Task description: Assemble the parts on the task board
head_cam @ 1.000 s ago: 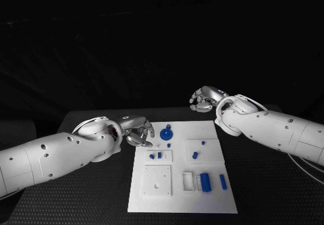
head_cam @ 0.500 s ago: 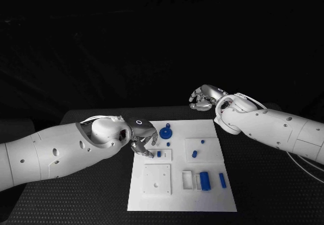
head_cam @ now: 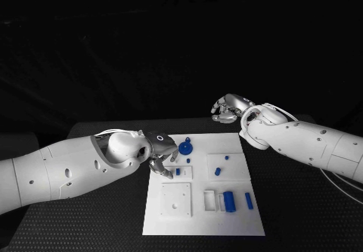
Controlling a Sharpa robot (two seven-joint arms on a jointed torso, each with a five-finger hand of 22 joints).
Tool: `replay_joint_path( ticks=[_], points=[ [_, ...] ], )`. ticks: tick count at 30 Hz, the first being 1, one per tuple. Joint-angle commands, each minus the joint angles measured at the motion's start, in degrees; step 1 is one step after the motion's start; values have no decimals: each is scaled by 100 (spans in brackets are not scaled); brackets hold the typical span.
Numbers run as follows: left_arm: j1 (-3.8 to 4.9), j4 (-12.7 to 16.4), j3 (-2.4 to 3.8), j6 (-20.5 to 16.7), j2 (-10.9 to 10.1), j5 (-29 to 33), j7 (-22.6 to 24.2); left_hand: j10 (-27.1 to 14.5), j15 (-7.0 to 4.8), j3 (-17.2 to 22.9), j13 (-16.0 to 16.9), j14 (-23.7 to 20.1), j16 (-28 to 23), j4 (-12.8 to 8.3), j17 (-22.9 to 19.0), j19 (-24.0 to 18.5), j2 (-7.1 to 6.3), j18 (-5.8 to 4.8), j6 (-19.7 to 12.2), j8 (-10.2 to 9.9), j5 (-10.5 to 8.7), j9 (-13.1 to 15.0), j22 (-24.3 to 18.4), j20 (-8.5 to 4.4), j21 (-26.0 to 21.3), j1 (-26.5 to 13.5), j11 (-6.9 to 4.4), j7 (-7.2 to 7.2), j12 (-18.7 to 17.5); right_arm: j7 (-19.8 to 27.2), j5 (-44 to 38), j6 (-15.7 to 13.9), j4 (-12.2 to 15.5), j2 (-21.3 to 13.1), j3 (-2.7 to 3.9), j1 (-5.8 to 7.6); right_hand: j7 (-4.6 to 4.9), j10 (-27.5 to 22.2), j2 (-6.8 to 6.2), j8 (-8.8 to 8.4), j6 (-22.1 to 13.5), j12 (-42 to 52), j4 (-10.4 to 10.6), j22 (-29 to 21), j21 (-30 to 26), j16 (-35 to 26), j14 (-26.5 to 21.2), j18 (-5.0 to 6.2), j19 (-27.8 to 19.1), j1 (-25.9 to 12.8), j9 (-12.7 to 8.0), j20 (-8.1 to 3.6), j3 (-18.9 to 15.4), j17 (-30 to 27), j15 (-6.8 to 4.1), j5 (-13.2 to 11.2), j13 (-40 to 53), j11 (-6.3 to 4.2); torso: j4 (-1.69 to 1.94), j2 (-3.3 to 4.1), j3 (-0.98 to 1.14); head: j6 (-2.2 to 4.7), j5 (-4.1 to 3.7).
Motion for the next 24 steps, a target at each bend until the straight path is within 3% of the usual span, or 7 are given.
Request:
replay_joint_path(
  ticks=[1,4,6,9,13,16,24],
  points=[
    [10,-26,2,233,61,-212,95,41,-13,83,24,31,32,87,18,32,70,81,67,12,45,-13,123,-589,38,292,-27,-12,23,60,-5,30,3,10,3,-5,45,-16,17,-33,8,29,-19,10,-27,-19,46,80,25,-22,9,1,-19,9,6,10,-9,24,-2,1,-2,-5,9],
    [9,-66,2,279,91,-227,132,34,-5,32,61,-1,27,185,47,-20,188,39,150,14,149,-31,124,-567,83,670,-20,-16,-3,63,-5,28,9,12,3,-6,45,-16,17,-33,8,30,-19,10,-27,-19,47,80,26,-23,9,1,-20,10,6,10,-9,23,-4,3,-1,-9,19],
    [8,-89,2,333,106,-243,162,27,-13,-42,85,-17,28,116,63,-49,296,29,142,-14,246,-53,123,-567,107,996,-36,-27,-14,62,-5,28,11,10,3,-6,45,-16,18,-33,8,30,-19,10,-27,-19,47,80,26,-23,9,0,-21,10,6,10,-10,23,-8,4,2,-16,17],
    [3,-115,2,360,120,-243,193,22,-7,-206,118,-39,25,-108,84,-94,428,4,157,-36,591,-92,119,-557,136,1443,-30,-33,-30,60,-5,30,8,11,3,-6,45,-16,18,-33,7,31,-20,11,-27,-20,48,80,26,-23,9,0,-21,11,6,11,-10,23,-7,7,6,-26,4],
    [-26,-137,3,343,150,-242,220,8,-1,-396,145,-59,9,-277,96,-126,499,-16,182,-66,660,-147,107,-553,137,1741,-30,-30,-62,61,-5,29,9,13,3,-6,45,-16,18,-33,7,32,-20,12,-28,-20,48,80,27,-23,9,0,-22,11,6,11,-11,23,-5,4,3,-38,2],
    [-39,-162,3,361,180,-242,222,6,2,-448,153,-62,3,-271,98,-130,500,-25,179,-80,670,-166,103,-549,134,1750,-26,-28,-70,62,-5,29,11,15,3,-6,45,-16,18,-33,7,33,-21,12,-28,-20,49,80,27,-23,9,0,-23,12,6,12,-12,23,-2,2,3,-47,-9],
    [-77,-271,3,378,231,-241,179,11,15,-686,193,-54,-33,328,107,-100,312,-26,193,-146,675,-274,88,-571,99,1459,-11,-2,-126,63,-5,27,12,9,3,-7,45,-16,19,-33,7,34,-22,14,-29,-21,49,80,28,-23,9,-1,-25,13,6,12,-13,23,-3,1,6,-51,-15]
  ],
)
